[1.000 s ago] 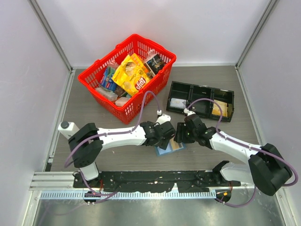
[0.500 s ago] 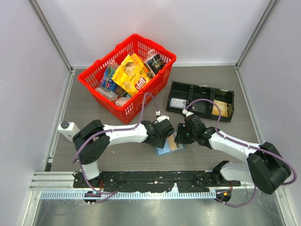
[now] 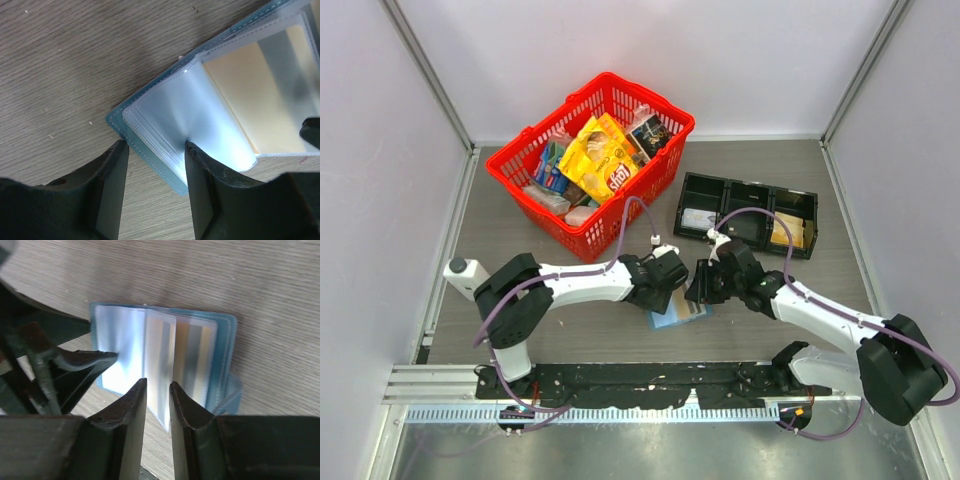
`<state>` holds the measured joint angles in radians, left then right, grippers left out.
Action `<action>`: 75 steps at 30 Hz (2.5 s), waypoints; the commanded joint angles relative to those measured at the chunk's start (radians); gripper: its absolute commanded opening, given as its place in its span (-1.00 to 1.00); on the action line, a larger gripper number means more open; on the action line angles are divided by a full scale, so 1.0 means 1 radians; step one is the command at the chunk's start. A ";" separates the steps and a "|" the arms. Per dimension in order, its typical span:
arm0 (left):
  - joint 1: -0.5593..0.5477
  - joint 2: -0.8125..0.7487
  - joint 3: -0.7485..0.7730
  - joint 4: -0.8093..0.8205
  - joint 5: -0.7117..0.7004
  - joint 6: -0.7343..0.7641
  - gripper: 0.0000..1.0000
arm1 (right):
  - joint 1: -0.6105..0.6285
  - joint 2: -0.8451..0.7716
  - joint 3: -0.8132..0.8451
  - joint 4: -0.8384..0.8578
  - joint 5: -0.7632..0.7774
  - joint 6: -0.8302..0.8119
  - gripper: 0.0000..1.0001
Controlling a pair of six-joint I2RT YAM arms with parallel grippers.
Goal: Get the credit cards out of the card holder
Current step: Remove the credit card from the card holder.
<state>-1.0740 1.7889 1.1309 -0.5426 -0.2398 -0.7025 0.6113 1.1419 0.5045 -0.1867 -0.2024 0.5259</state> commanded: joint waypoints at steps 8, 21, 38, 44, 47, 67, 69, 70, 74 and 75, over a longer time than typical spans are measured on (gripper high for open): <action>0.014 -0.045 -0.062 0.062 0.004 -0.015 0.00 | 0.010 -0.016 -0.009 0.168 -0.222 0.046 -0.42; 0.026 -0.284 -0.169 0.082 -0.108 -0.107 0.04 | 0.054 0.176 -0.035 0.388 -0.296 0.117 -0.35; 0.029 -0.283 -0.125 0.112 -0.023 -0.080 -0.05 | -0.002 0.099 -0.049 0.369 -0.288 0.098 0.10; 0.035 -0.200 -0.083 0.128 0.028 -0.057 -0.26 | -0.096 0.099 -0.092 0.420 -0.374 0.100 -0.13; 0.052 -0.165 -0.077 0.125 0.059 -0.052 -0.36 | -0.117 0.133 -0.106 0.457 -0.397 0.109 -0.19; 0.085 -0.043 -0.085 0.121 0.126 -0.026 -0.71 | -0.173 0.349 -0.172 0.687 -0.494 0.125 -0.42; 0.086 -0.040 -0.085 0.119 0.125 -0.025 -0.71 | -0.174 0.361 -0.179 0.722 -0.511 0.138 -0.47; 0.085 -0.039 -0.086 0.118 0.125 -0.025 -0.72 | -0.177 0.370 -0.182 0.737 -0.514 0.144 -0.49; 0.085 -0.040 -0.089 0.115 0.122 -0.025 -0.74 | -0.186 0.394 -0.198 0.802 -0.542 0.172 -0.64; 0.085 -0.043 -0.091 0.113 0.120 -0.025 -0.74 | -0.191 0.395 -0.201 0.822 -0.549 0.180 -0.69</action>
<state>-0.9924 1.7237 1.0306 -0.4362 -0.1265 -0.7429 0.4324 1.5204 0.3183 0.5198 -0.7052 0.6750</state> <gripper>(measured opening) 0.130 0.195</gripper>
